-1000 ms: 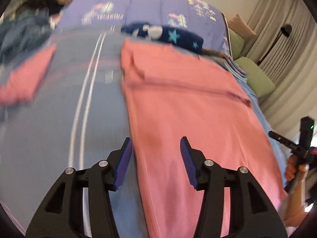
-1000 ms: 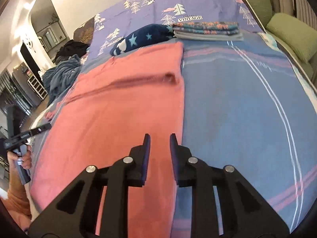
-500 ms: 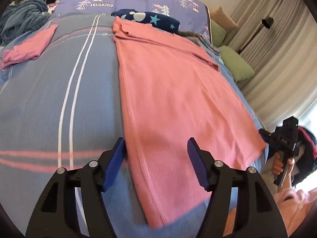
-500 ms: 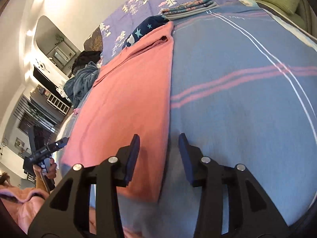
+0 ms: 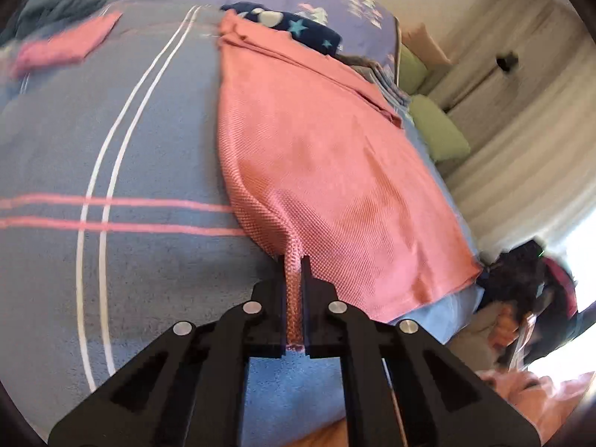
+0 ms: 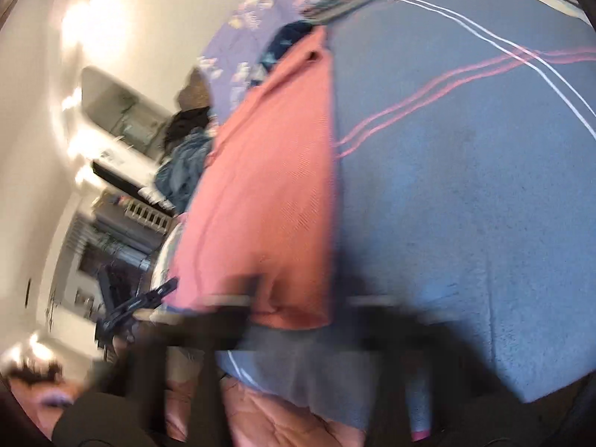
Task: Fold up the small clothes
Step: 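Grasp the hem end of the folded strip with both grippers, then lift the hem with both grippers and fold it toward the collar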
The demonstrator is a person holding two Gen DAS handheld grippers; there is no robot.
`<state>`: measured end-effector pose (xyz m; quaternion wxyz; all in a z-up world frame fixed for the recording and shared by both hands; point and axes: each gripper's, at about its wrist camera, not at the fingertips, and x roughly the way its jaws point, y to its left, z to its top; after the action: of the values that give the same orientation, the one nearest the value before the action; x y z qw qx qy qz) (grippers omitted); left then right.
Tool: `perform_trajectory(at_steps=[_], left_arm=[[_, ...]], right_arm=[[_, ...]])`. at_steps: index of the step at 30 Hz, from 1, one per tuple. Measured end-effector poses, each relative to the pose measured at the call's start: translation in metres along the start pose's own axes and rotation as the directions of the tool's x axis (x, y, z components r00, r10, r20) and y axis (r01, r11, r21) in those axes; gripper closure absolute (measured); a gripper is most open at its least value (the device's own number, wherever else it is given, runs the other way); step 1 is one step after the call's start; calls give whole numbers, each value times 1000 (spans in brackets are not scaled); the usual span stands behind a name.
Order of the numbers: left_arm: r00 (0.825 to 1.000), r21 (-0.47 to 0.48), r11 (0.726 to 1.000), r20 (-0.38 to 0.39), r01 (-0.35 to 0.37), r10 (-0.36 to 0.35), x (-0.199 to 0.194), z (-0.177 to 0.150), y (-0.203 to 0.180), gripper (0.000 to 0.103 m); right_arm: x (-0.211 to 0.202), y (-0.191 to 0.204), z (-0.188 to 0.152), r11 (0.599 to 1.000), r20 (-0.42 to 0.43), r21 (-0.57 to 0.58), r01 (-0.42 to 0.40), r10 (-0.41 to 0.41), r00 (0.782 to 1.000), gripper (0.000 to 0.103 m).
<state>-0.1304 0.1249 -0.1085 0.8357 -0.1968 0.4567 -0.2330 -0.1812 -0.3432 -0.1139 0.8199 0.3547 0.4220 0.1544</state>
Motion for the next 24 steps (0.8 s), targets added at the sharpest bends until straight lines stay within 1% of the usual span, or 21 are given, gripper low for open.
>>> perform_trajectory(at_steps=[1, 2, 3, 4, 6, 8, 9, 10, 11, 12, 13, 14, 16, 17, 18, 20, 21, 22, 23, 24], left_arm=[[999, 12, 999, 21, -33, 33, -7, -1, -3, 98], [998, 34, 998, 29, -53, 52, -12, -3, -6, 98], [997, 59, 996, 32, -73, 72, -17, -5, -8, 98], [996, 66, 994, 29, -88, 86, -21, -7, -7, 98], [997, 36, 997, 10, -75, 74, -20, -9, 1, 98], [998, 10, 998, 14, -55, 55, -19, -9, 5, 98], [999, 0, 999, 19, -36, 36, -18, -10, 6, 97], [999, -5, 1000, 20, -24, 24, -18, -10, 7, 95], [1000, -12, 1000, 18, -15, 15, -18, -11, 7, 85], [1000, -16, 1000, 10, 1, 0, -18, -11, 7, 77], [1000, -15, 1000, 5, 22, -21, -19, -12, 7, 67], [1000, -6, 1000, 3, 23, -23, -20, -13, 4, 61], [1000, 41, 999, -7, 3, -3, -18, -14, -3, 58], [1000, 75, 997, -12, -24, 25, -14, -15, -8, 58], [999, 87, 996, -14, -37, 38, -11, -16, -10, 58], [999, 97, 995, -5, -38, 38, -9, -15, -13, 59], [999, 98, 994, -2, -40, 41, -8, -14, -13, 64], [999, 97, 994, 1, -48, 48, -8, -14, -12, 91], [998, 82, 995, -6, -55, 55, -7, -13, -8, 98], [999, 57, 998, -5, -39, 39, -8, -12, -5, 98]], right_arm=[[-10, -6, 0, 998, 51, 53, -29, 26, 998, 99], [-24, -12, 1, 994, 104, 78, -71, 62, 993, 99], [-31, -14, 1, 995, 120, 79, -63, 53, 991, 99], [-34, -15, 0, 998, 107, 60, -24, 17, 994, 99], [-26, -14, -2, 999, 46, 33, 1, -2, 999, 98], [-15, -8, -5, 999, 14, 6, 37, -37, 999, 93], [-14, -6, -6, 1000, 19, -1, 28, -28, 999, 88], [-13, -5, -5, 1000, 18, 3, 7, -7, 1000, 81], [-14, -5, -5, 1000, 15, 8, -16, 16, 1000, 69], [-16, -4, -4, 999, 11, 7, -31, 31, 999, 64], [-17, -2, -3, 1000, 8, -7, -21, 21, 1000, 62], [-17, -1, -5, 1000, 6, -20, -5, 5, 1000, 61], [-14, 2, -4, 999, -9, -39, 5, -5, 1000, 55], [-11, 3, -4, 999, -15, -46, 1, -2, 1000, 51], [-10, 2, -4, 999, -16, -51, -1, 0, 1000, 50], [-5, 3, -2, 998, -9, -60, 2, -2, 1000, 50], [-3, 4, -2, 998, -6, -61, 4, -4, 1000, 50], [-2, 6, -1, 998, -3, -62, 11, -11, 1000, 51], [-2, 7, -1, 998, 2, -63, 21, -21, 1000, 68], [-2, 8, -1, 998, 2, -60, 33, -33, 999, 97]])
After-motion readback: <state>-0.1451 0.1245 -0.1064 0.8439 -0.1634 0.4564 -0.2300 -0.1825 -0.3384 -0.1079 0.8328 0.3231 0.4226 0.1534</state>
